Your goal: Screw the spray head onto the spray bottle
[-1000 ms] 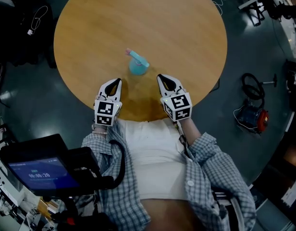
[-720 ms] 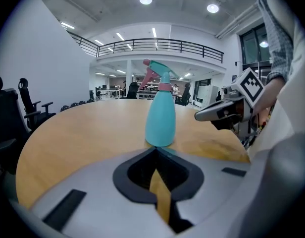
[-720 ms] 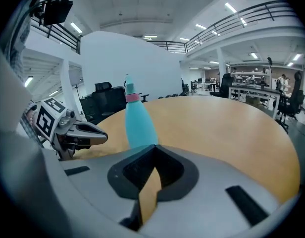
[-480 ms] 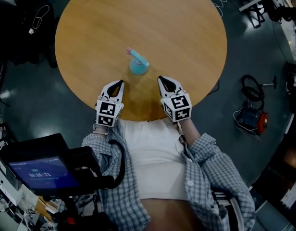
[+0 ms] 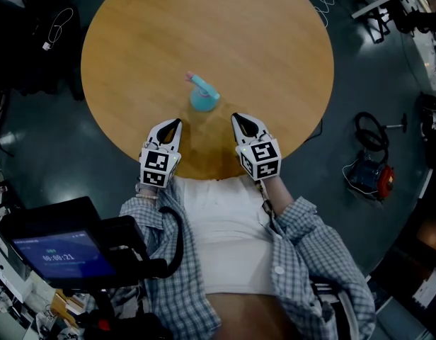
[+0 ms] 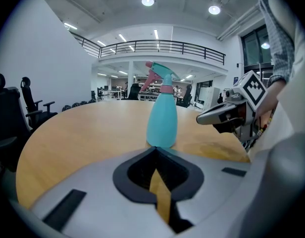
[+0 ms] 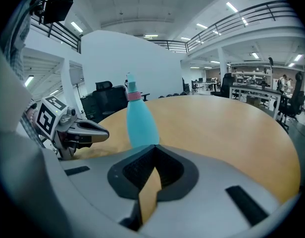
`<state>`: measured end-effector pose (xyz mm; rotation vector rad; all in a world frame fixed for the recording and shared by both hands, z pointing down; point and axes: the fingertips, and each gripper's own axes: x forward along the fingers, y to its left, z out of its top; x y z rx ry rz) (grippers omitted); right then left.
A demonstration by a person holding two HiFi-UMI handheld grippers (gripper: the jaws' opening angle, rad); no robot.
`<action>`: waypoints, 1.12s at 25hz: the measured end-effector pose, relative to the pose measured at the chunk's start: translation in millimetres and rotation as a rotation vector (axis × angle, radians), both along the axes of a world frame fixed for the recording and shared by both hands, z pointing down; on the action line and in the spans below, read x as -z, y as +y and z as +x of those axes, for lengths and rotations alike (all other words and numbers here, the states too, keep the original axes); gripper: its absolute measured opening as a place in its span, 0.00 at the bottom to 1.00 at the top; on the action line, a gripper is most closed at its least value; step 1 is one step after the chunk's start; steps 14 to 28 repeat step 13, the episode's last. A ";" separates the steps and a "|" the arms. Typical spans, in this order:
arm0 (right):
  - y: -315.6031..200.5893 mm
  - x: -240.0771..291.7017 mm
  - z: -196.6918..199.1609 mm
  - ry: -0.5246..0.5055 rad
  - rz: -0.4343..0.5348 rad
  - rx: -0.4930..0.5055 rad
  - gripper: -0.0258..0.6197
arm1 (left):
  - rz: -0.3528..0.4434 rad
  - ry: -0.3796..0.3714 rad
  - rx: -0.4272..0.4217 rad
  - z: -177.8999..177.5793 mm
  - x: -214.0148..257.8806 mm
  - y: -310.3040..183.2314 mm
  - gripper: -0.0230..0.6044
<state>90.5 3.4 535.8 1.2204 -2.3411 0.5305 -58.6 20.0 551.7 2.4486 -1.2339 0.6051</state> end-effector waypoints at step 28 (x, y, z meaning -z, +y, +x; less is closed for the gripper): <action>0.7 0.8 -1.2 0.001 0.001 0.011 0.03 | 0.001 -0.009 -0.008 0.8 -0.4 0.0 0.05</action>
